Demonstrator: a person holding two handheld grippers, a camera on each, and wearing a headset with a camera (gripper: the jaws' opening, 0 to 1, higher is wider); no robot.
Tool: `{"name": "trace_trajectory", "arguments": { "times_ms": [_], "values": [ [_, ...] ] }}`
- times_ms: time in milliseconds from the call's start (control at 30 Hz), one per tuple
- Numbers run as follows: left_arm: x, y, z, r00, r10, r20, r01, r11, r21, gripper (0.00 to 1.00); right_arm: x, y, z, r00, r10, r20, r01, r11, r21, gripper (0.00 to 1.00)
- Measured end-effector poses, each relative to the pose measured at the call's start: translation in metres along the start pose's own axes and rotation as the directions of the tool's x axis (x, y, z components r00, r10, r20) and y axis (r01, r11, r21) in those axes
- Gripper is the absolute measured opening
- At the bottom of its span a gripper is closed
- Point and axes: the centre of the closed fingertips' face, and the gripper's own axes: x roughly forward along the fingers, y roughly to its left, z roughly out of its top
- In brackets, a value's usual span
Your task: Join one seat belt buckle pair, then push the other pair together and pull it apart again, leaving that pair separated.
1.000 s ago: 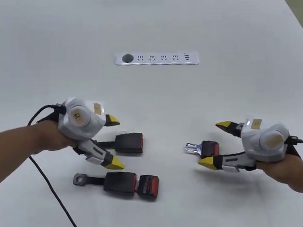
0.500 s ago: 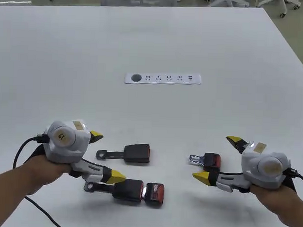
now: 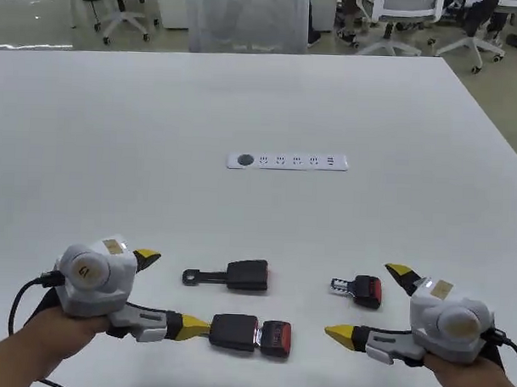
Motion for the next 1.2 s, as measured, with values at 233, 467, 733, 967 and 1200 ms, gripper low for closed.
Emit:
{"name": "trace_trajectory", "arguments": {
  "times_ms": [233, 467, 733, 967, 1200],
  "values": [
    [-0.018, -0.011, -0.009, 0.9996, 0.015, 0.024, -0.016, 1.0, 0.011, 0.97, -0.01, 0.015, 0.001, 0.9999, -0.008, 0.013, 0.008, 1.0, -0.008, 0.97],
    [-0.033, -0.016, -0.02, 0.9982, 0.032, 0.051, -0.031, 0.999, -0.017, 0.98, -0.023, 0.03, -0.005, 0.9999, -0.005, 0.01, 0.005, 1.0, -0.016, 0.98],
    [-0.052, -0.019, -0.027, 0.9947, 0.061, 0.083, -0.057, 0.997, -0.05, 0.98, -0.037, 0.036, -0.007, 0.9995, -0.023, 0.021, 0.023, 1.0, 0.003, 0.99],
    [-0.066, -0.019, -0.033, 0.9901, 0.09, 0.108, -0.082, 0.994, -0.072, 0.99, -0.048, 0.042, -0.01, 0.9991, -0.036, 0.024, 0.036, 0.999, 0.0, 1.0],
    [-0.071, -0.021, -0.034, 0.9888, 0.091, 0.118, -0.081, 0.993, -0.085, 1.0, -0.053, 0.043, -0.007, 0.9985, -0.048, 0.025, 0.049, 0.999, -0.006, 1.0]
  ]
}}
